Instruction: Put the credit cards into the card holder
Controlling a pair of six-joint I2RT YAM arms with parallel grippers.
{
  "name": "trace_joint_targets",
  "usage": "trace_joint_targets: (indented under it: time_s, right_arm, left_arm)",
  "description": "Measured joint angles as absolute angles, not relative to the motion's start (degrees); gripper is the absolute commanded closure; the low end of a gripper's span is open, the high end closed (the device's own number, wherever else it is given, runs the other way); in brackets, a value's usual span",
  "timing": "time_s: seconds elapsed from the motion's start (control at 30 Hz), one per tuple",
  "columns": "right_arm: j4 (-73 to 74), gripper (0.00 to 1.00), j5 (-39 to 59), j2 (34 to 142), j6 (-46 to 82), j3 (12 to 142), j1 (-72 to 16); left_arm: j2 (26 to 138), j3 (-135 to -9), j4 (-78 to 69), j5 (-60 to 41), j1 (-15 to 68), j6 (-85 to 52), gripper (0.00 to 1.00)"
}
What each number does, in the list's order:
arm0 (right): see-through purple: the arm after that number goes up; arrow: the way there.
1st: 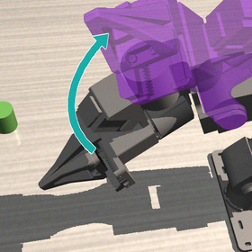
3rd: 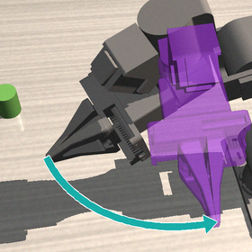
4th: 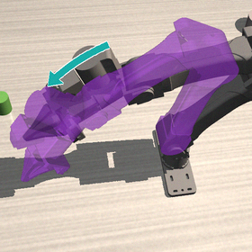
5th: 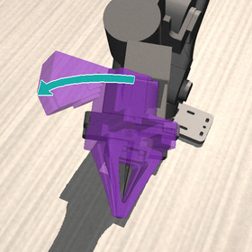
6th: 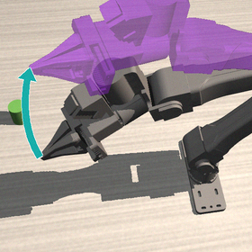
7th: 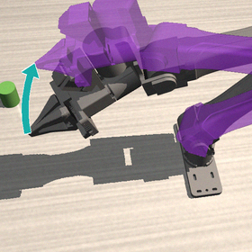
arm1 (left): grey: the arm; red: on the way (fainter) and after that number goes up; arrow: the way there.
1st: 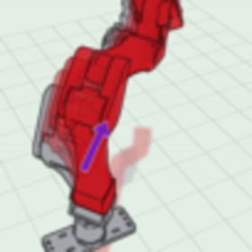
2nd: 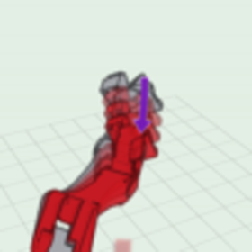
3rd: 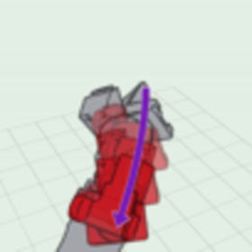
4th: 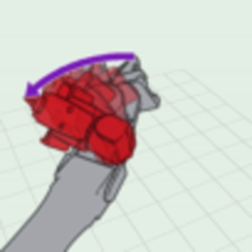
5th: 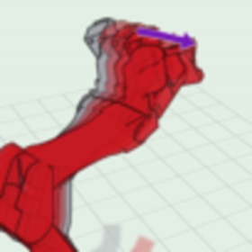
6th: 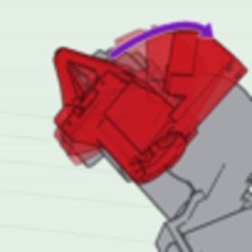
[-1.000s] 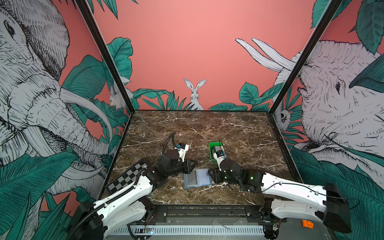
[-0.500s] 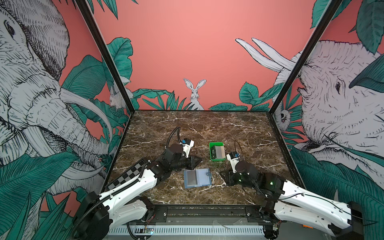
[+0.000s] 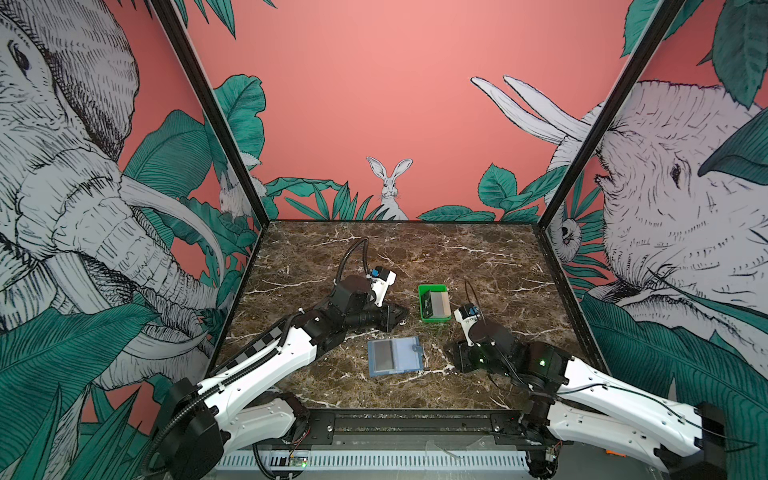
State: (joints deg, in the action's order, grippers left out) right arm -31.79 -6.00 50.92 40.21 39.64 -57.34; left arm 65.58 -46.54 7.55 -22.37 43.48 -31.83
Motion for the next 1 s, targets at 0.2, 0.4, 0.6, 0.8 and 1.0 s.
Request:
trace_joint_targets:
  time_s: [0.2,0.4,0.6,0.8,1.0]
  right_arm:
    - [-30.57,0.55,-5.74,53.58,38.85,41.34,-55.94]
    - [-28.71,0.55,-5.56,53.67,38.3,41.98,-55.0]
    - [-28.38,0.55,-5.41,51.07,38.33,40.34,-53.82]
    - [-28.38,0.55,-4.25,50.85,37.8,40.34,-49.25]
    - [-25.69,0.55,-2.55,53.36,37.26,39.57,-44.51]
  left_arm:
    - [71.57,-50.98,10.63,-23.94,43.18,-29.39,0.82]
    - [75.2,-56.93,12.95,-25.34,42.98,-27.81,0.82]
    - [80.12,-57.78,11.44,-26.55,42.98,-27.4,0.82]
    - [87.66,-60.34,10.79,-26.74,42.89,-26.63,0.82]
    - [93.38,-65.41,10.57,-27.73,41.45,-25.89,0.82]
